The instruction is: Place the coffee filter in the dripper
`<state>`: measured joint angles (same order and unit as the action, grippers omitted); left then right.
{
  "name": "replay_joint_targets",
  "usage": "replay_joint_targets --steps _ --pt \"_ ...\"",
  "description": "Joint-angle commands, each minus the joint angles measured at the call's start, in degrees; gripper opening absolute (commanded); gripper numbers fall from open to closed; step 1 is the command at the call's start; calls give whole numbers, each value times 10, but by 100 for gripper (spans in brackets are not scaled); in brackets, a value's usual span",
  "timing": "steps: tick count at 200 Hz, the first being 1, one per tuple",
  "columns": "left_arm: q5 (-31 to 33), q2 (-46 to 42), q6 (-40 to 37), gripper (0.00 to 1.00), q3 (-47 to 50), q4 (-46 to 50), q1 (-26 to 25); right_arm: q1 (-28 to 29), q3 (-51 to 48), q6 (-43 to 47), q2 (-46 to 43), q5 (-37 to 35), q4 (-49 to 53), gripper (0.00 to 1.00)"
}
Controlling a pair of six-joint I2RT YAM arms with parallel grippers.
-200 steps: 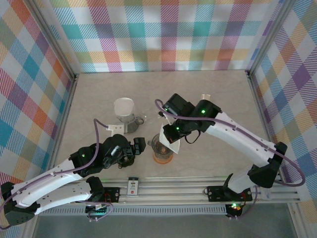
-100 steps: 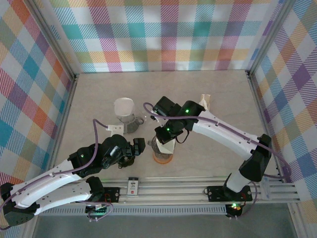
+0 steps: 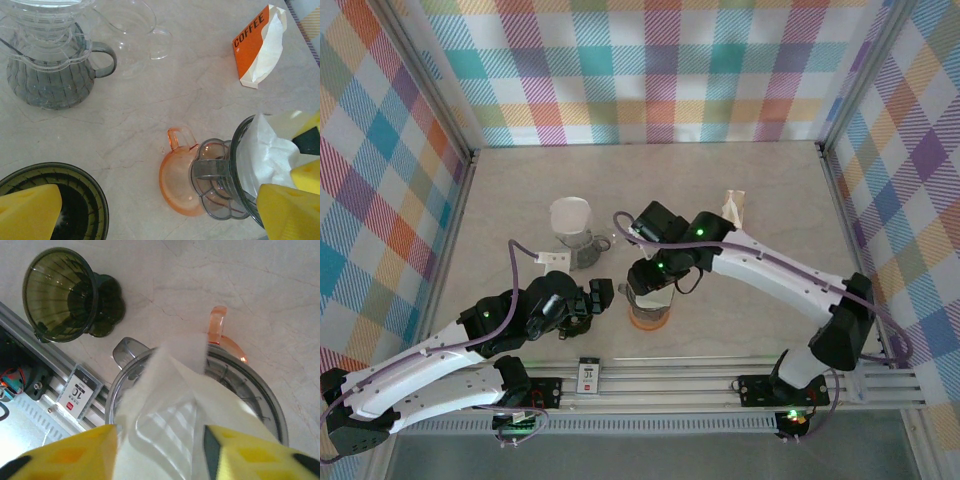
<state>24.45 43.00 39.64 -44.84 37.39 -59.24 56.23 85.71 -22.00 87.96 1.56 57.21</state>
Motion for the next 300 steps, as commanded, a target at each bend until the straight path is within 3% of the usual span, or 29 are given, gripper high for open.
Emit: replay_joint_targets --steps 1,42,78,90,110,174,188,223,268,300 --pt "-6 -1 6 100 -21 3 -4 3 -15 -10 -53 -19 -22 59" --pt "-20 26 0 100 -34 -16 -3 3 -78 -33 -134 -83 -47 73" --pt "-48 83 -11 100 -63 -37 1 -2 -120 -39 -160 -125 -53 76" --pt "-65 101 -11 94 -72 -43 5 -6 -126 -33 -160 -118 -57 75" --pt "-87 123 -11 86 -86 -47 11 -11 -123 -10 -150 -92 -64 69" --pt "-106 118 -6 81 -91 -34 21 -14 -59 51 -82 -69 -45 46" --pt "-111 118 -6 79 -90 -32 23 -14 -48 55 -69 -73 -37 36" --pt "-125 118 -4 77 -85 -37 26 -11 -40 50 -62 -116 -32 0" --pt "-143 131 -3 79 -64 -61 35 7 -43 52 -28 -174 -25 0" --pt "-168 142 2 79 -44 -83 46 14 -52 53 -18 -176 -34 0"
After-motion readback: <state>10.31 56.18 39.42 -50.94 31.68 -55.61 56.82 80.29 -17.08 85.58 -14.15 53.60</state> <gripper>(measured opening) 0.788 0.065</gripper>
